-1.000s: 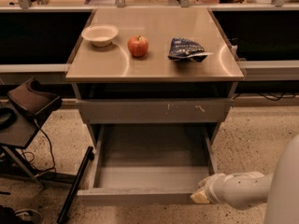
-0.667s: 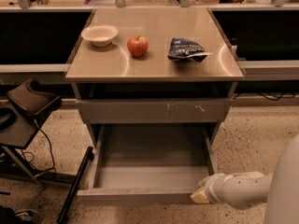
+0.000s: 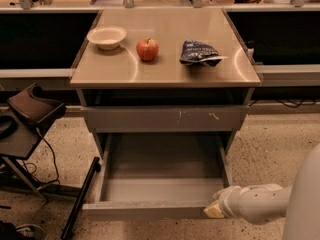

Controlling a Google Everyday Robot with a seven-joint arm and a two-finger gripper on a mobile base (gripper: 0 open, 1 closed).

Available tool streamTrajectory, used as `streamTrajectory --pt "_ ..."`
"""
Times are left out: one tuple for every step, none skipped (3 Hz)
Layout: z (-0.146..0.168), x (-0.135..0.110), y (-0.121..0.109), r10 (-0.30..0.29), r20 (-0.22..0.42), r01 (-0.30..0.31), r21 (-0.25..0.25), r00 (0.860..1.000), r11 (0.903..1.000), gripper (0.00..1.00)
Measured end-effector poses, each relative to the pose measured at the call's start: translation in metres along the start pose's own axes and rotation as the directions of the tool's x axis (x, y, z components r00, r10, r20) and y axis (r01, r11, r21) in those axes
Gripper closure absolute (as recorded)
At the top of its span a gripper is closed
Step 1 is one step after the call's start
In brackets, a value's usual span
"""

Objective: Open middle drawer

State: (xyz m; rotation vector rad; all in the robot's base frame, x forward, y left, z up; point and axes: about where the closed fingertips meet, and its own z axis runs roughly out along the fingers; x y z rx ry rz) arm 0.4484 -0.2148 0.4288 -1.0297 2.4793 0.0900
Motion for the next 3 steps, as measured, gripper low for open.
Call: streamTrajectory --pt "0.0000 0.0000 0.0000 0.000 0.000 0.000 0.000 1.000 1.0000 0.10" --pt "0.0000 0.0000 0.0000 0.000 0.000 0.000 0.000 1.000 1.0000 0.00" --pt "0.0000 0.0000 0.0000 0.000 0.000 0.000 0.000 1.000 1.0000 0.00"
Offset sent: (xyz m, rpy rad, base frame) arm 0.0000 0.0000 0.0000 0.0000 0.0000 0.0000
